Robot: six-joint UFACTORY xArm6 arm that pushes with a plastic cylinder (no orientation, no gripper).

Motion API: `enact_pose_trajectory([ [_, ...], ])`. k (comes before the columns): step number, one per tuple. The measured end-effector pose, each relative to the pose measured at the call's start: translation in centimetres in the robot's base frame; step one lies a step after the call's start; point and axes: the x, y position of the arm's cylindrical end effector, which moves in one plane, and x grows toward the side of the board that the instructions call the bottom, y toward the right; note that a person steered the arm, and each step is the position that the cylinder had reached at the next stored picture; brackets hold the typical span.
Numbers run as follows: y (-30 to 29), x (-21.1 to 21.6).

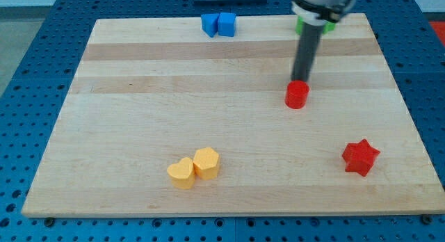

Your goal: Push the red circle into the red star

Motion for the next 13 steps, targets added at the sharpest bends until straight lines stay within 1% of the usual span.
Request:
enact_pose_trajectory([
  [1, -4.6, 0.1],
  [2, -2.7, 5.3],
  [3, 4.2, 10.2],
  [4, 4.8, 11.2],
  [5, -0.9, 10.7],
  [6, -4.7, 6.7],
  [7, -3.2, 1.5],
  [8, 3.5, 1.1],
  [9, 5.6, 7.4],
  [10, 5.8, 9.6],
  [12, 4.3, 2.5],
  [13, 8.1, 4.4],
])
